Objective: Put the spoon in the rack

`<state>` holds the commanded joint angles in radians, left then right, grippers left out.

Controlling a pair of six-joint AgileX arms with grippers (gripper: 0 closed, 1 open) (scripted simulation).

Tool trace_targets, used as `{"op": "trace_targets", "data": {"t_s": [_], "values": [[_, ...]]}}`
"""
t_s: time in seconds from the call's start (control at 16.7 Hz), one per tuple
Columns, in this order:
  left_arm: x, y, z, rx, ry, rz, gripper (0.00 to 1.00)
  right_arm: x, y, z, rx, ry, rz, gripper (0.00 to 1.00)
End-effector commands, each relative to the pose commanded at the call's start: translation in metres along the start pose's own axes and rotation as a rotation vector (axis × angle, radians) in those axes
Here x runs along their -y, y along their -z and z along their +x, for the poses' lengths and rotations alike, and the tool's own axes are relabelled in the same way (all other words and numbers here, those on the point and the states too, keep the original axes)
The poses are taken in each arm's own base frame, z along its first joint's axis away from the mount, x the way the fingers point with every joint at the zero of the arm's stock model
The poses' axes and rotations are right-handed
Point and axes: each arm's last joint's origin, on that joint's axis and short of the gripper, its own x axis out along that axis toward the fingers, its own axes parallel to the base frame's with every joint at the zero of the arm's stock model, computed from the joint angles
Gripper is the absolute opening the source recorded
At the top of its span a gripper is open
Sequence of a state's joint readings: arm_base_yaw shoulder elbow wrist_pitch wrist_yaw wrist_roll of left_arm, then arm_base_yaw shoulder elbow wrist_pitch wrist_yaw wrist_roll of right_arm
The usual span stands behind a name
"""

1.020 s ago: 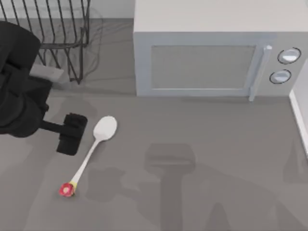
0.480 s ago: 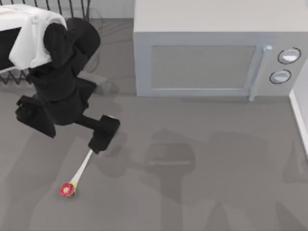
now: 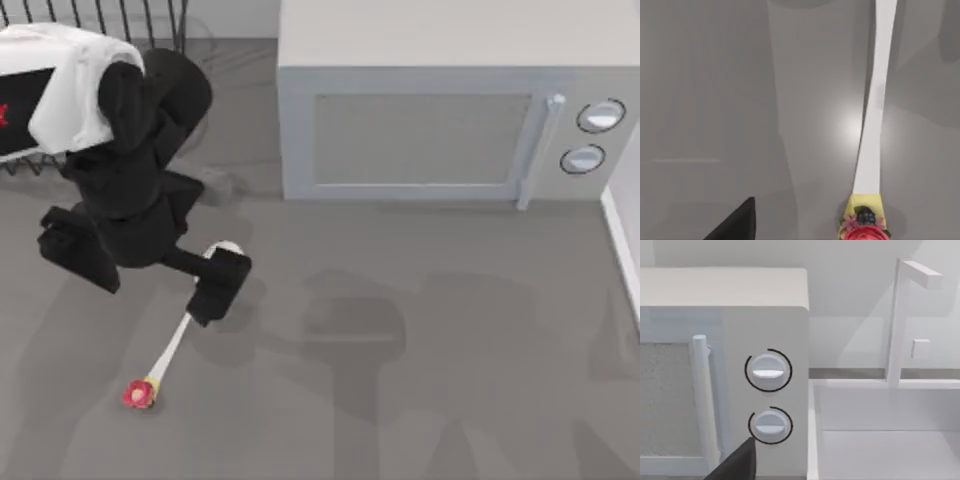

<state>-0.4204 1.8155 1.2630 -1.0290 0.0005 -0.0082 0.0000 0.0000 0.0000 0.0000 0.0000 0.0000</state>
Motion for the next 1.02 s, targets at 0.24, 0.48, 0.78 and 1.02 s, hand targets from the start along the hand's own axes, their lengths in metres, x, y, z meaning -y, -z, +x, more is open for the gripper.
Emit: {"op": "trace_targets", "data": {"t_s": [0.24,0.48,0.78,1.02], "values": [[0.001,-0.005,0.046,0.02,0.0,0.0,1.0,0.0,0.0,0.0,0.0,0.0,0.0,1.0],[0.001,-0.001,0.084,0.008,0.0,0.001,1.0,0.0,0.0,0.0,0.0,0.0,0.0,1.0],[0.001,0.0,0.087,0.005,0.0,0.001,0.92,0.0,0.0,0.0,0.0,0.0,0.0,1.0],[0.001,0.0,0.087,0.005,0.0,0.001,0.62,0.0,0.0,0.0,0.0,0.0,0.0,1.0]]}}
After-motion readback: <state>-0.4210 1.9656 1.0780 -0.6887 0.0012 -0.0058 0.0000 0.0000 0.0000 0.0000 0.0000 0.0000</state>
